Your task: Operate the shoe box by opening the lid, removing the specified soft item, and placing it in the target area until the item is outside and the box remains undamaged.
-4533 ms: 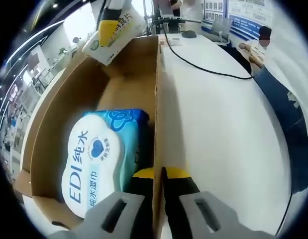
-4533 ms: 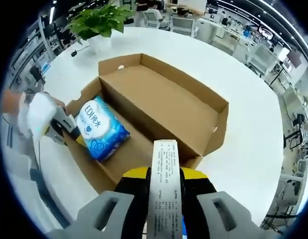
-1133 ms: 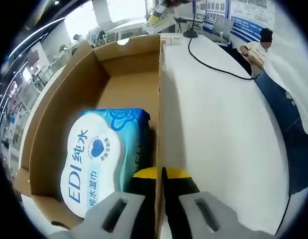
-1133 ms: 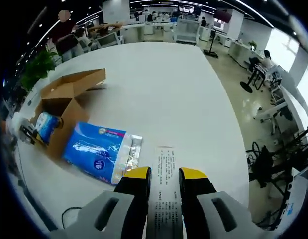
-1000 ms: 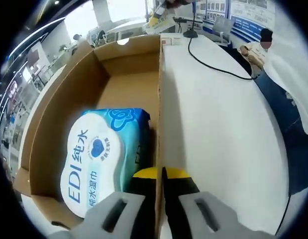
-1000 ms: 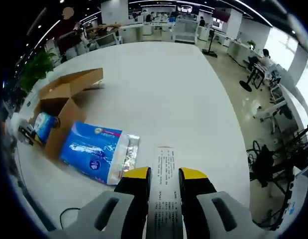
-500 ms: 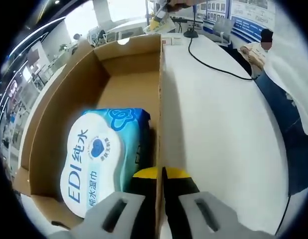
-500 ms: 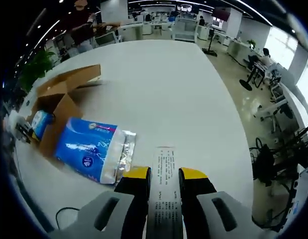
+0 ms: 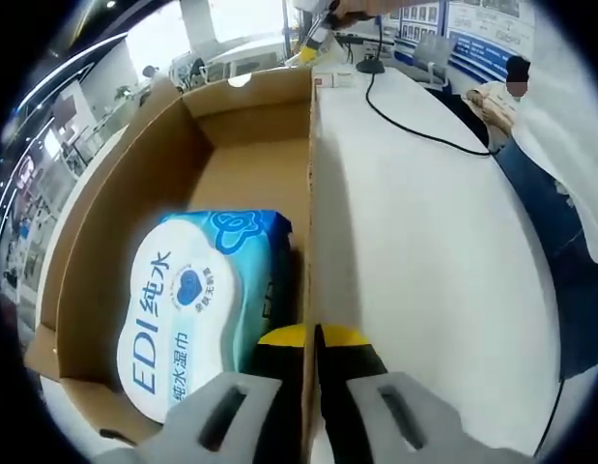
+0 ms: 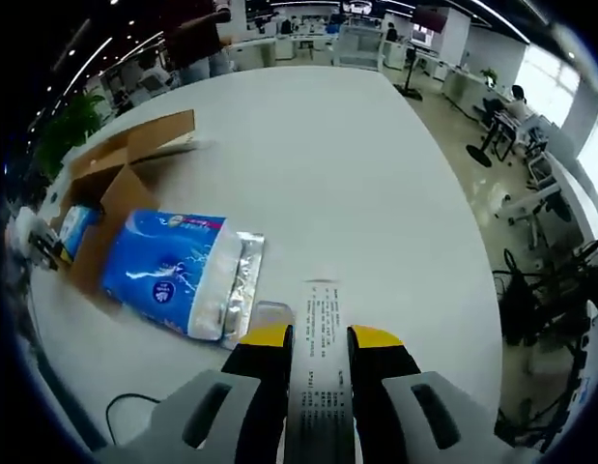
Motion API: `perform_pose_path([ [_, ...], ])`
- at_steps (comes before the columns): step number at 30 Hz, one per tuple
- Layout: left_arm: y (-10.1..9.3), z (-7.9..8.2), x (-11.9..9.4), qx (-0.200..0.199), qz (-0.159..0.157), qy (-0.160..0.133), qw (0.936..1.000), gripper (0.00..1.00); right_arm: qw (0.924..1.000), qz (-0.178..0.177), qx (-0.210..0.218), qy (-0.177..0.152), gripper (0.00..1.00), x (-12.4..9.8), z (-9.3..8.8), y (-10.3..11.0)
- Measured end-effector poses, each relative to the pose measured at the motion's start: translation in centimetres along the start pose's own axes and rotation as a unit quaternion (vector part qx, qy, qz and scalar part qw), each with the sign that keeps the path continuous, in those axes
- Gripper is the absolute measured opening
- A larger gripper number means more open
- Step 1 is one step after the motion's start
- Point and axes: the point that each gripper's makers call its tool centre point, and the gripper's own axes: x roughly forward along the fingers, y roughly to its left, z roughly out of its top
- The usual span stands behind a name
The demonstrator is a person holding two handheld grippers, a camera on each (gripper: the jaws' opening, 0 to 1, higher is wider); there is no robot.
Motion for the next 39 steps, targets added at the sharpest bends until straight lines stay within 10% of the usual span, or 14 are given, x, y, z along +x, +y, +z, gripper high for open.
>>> perform_pose_path([
  [39,0.2,0.2,0.0,-0.005,0.001,0.003,1.0000,0.01,0.9988,-0.001,0.011,0.048,0.21,0.5,-3.3,0.1],
])
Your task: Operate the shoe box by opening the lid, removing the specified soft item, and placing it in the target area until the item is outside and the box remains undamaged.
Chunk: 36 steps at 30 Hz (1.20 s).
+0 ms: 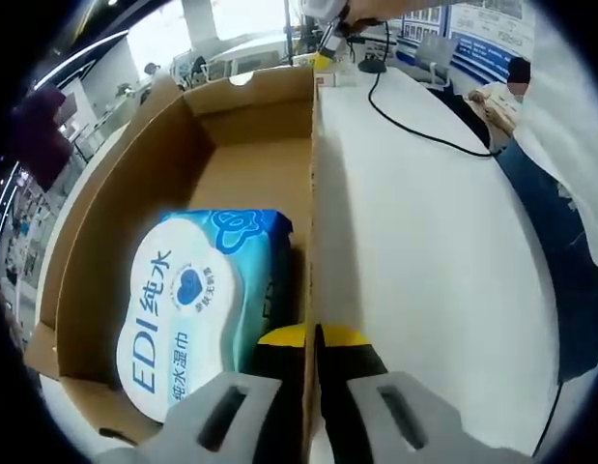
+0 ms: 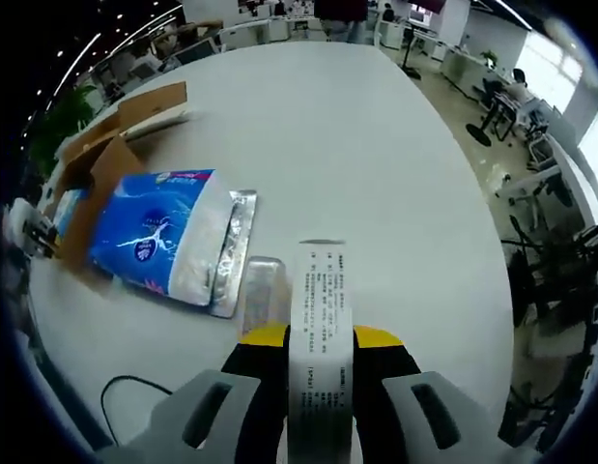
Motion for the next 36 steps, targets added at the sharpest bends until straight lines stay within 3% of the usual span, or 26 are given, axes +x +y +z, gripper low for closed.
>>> perform_pose_path([
  [18,-0.1,-0.4,0.2,-0.002,-0.001,0.000,1.0000,0.01,0.9999,-0.009,0.009,0.011,0.21,0.5,-1.2,-0.1],
  [36,-0.2,-0.4,0.1,-0.002,0.000,0.000,1.0000,0.01,0.9993,-0.006,-0.033,0.012,0.24,0.6,-1.2,0.1],
])
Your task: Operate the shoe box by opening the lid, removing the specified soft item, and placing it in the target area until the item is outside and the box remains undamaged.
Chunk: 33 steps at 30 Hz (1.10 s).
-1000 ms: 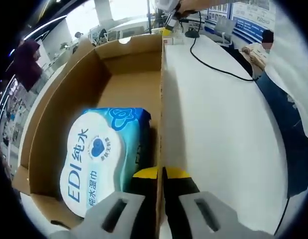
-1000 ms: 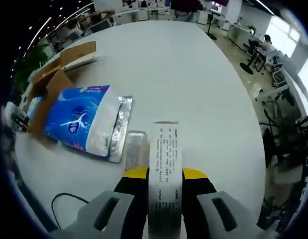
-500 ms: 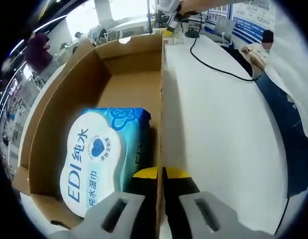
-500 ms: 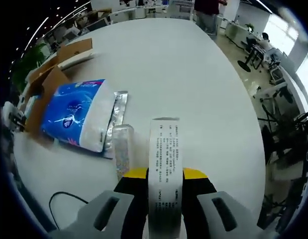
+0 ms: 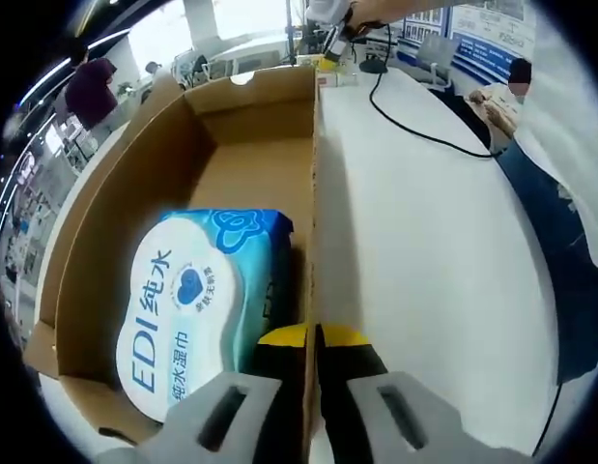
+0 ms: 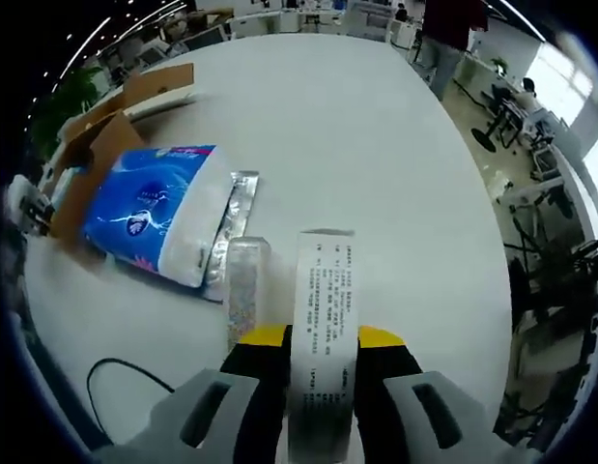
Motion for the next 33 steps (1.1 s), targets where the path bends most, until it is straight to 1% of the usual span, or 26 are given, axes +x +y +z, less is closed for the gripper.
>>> perform_pose_path([
  [4,0.1,-0.1,0.1,0.000,0.000,0.000,1.0000,0.01,1.0000,-0.002,-0.003,-0.003,0.27,-0.4,0.2,0.1],
  [6,0.1,-0.1,0.1,-0.001,0.001,0.000,1.0000,0.01,1.0000,-0.003,-0.004,-0.007,0.28,-1.0,0.4,0.2],
  [8,0.1,0.0,0.1,0.000,0.001,0.002,1.0000,0.01,0.9999,-0.006,-0.004,-0.010,0.28,-1.9,0.5,0.2],
  [9,0.2,0.1,0.1,-0.007,-0.004,0.002,1.0000,0.01,0.9998,-0.009,-0.005,-0.018,0.29,-2.3,0.8,0.1],
  [11,0.1,0.0,0.1,-0.001,-0.003,0.002,1.0000,0.01,0.9996,-0.011,-0.007,-0.025,0.33,-3.2,1.3,0.2],
  [12,0.1,0.0,0.1,0.000,-0.003,0.002,1.0000,0.01,0.9994,-0.015,-0.009,-0.029,0.35,-3.6,1.6,0.2],
  [13,0.1,0.1,0.0,-0.001,-0.003,0.001,1.0000,0.01,0.9984,-0.022,-0.021,-0.047,0.35,-4.3,2.5,0.1],
  [15,0.1,0.1,0.0,0.000,-0.004,0.001,1.0000,0.01,0.9980,-0.021,-0.023,-0.055,0.35,-5.3,3.3,0.5],
  [16,0.2,0.1,0.1,0.000,-0.004,0.000,1.0000,0.01,0.9974,-0.021,-0.027,-0.063,0.35,-5.7,3.9,0.6],
  [17,0.2,0.1,0.1,0.001,-0.004,0.000,1.0000,0.01,0.9960,-0.024,-0.036,-0.078,0.36,-6.4,4.8,0.9],
  [19,0.1,0.1,0.0,0.002,-0.003,0.000,1.0000,0.01,0.9944,-0.020,-0.049,-0.091,0.39,-7.2,6.0,1.7],
  [21,0.1,0.1,0.0,0.002,-0.004,-0.001,1.0000,0.01,0.9908,0.006,-0.076,-0.112,0.43,-7.9,7.5,3.6],
  [22,0.1,0.1,0.0,0.003,-0.003,-0.001,1.0000,0.01,0.9886,0.022,-0.085,-0.123,0.47,-8.2,8.3,4.7],
  [23,0.1,0.1,0.0,0.004,-0.003,-0.002,1.0000,0.01,0.9865,0.028,-0.093,-0.132,0.51,-8.7,9.0,5.4],
  [25,0.1,0.2,-0.1,0.005,-0.003,-0.003,1.0000,0.01,0.9807,0.039,-0.123,-0.147,0.58,-9.3,10.2,6.8],
  [26,0.1,0.2,-0.1,0.005,-0.003,-0.003,1.0000,0.01,0.9753,0.050,-0.144,-0.160,0.60,-9.9,11.2,8.0],
  [28,0.1,0.1,-0.1,0.006,-0.003,-0.003,1.0000,0.01,0.9681,0.068,-0.163,-0.178,0.64,-10.6,12.4,9.7],
  [29,0.1,0.2,-0.1,0.007,-0.003,-0.004,1.0000,0.01,0.9656,0.076,-0.169,-0.183,0.67,-10.9,12.9,10.4],
  [31,0.1,0.2,-0.1,0.008,-0.002,-0.004,1.0000,0.01,0.9578,0.106,-0.193,-0.184,0.75,-11.4,13.8,12.9],
  [32,0.1,0.2,-0.1,0.008,-0.002,-0.005,1.0000,0.01,0.9497,0.124,-0.218,-0.187,0.76,-11.6,14.0,14.4],
  [33,0.2,0.1,-0.1,0.007,-0.001,-0.005,1.0000,0.01,0.9438,0.131,-0.237,-0.190,0.76,-11.8,14.2,15.1],
])
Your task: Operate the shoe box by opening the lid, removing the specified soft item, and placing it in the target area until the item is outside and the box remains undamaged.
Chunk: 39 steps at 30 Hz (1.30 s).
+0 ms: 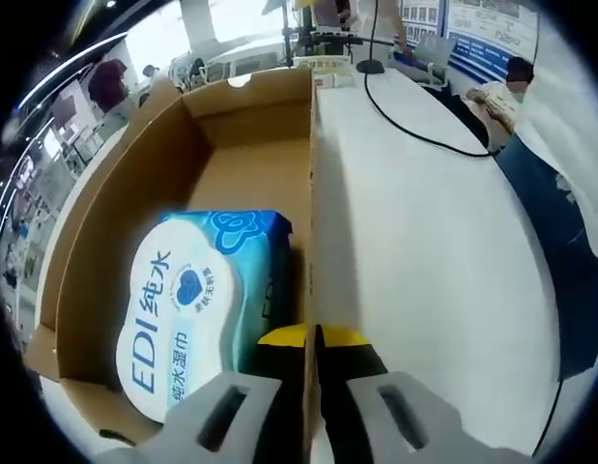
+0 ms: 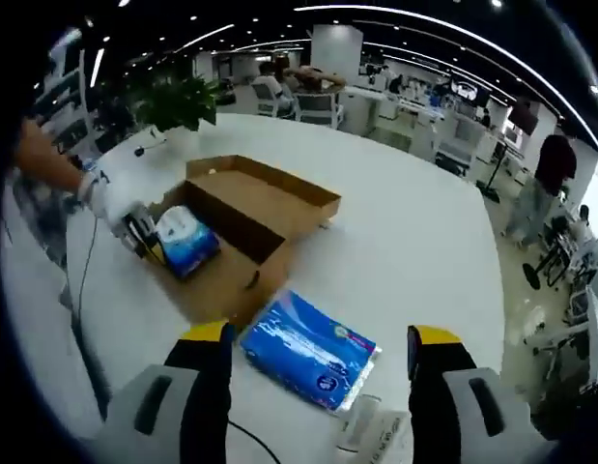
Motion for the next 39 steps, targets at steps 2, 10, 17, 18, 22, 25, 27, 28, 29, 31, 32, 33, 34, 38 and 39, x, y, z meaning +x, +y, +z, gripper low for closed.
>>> perform_pose_path([
  [2,0.0,0.0,0.0,0.001,0.001,-0.001,1.0000,0.01,0.9996,0.010,-0.027,0.002,0.77,0.6,0.7,0.9],
  [10,0.1,0.0,0.1,0.002,0.002,-0.001,1.0000,0.01,0.9968,0.074,-0.030,-0.004,0.75,2.8,2.8,4.7],
  [17,0.1,0.0,0.0,0.004,0.001,-0.003,1.0000,0.01,0.9896,0.118,-0.081,-0.008,0.75,5.3,4.9,8.1],
  [18,0.1,-0.1,0.1,0.005,0.002,-0.003,1.0000,0.01,0.9891,0.122,-0.083,-0.008,0.76,5.7,5.1,8.4],
  [22,0.0,0.0,0.1,0.005,0.002,-0.003,1.0000,0.01,0.9851,0.139,-0.101,-0.006,0.78,7.3,6.1,9.8],
  [25,0.0,0.0,0.1,0.005,0.002,-0.003,1.0000,0.01,0.9826,0.148,-0.111,-0.010,0.77,8.2,6.8,10.4],
  [27,0.0,0.0,0.1,0.005,0.002,-0.003,1.0000,0.01,0.9820,0.159,-0.102,-0.009,0.78,8.9,7.0,10.8],
  [28,0.0,0.0,0.1,0.005,0.002,-0.003,1.0000,0.01,0.9818,0.161,-0.101,-0.009,0.78,9.3,7.1,10.9],
  [29,0.0,0.0,0.1,0.005,0.002,-0.003,1.0000,0.01,0.9811,0.165,-0.101,-0.004,0.77,9.7,7.0,11.1],
  [31,0.0,0.1,0.1,0.004,0.003,-0.002,1.0000,0.01,0.9786,0.174,-0.110,0.003,0.77,10.2,6.8,11.6],
  [32,0.0,0.1,0.2,0.003,0.004,-0.002,1.0000,0.01,0.9774,0.178,-0.114,0.005,0.77,10.6,6.8,11.9],
  [33,0.0,0.1,0.2,0.001,0.004,-0.001,1.0000,0.01,0.9767,0.181,-0.116,0.007,0.78,10.9,6.8,12.1],
  [34,0.0,0.1,0.2,0.001,0.004,-0.001,1.0000,0.01,0.9771,0.181,-0.113,0.006,0.78,11.2,6.9,12.1],
  [38,-0.1,0.1,0.2,0.003,0.003,-0.001,1.0000,0.01,0.9762,0.189,-0.106,0.000,0.83,12.0,6.9,11.8],
  [39,-0.1,0.1,0.1,0.003,0.003,-0.002,1.0000,0.01,0.9755,0.185,-0.117,0.012,0.83,12.4,6.5,11.7],
])
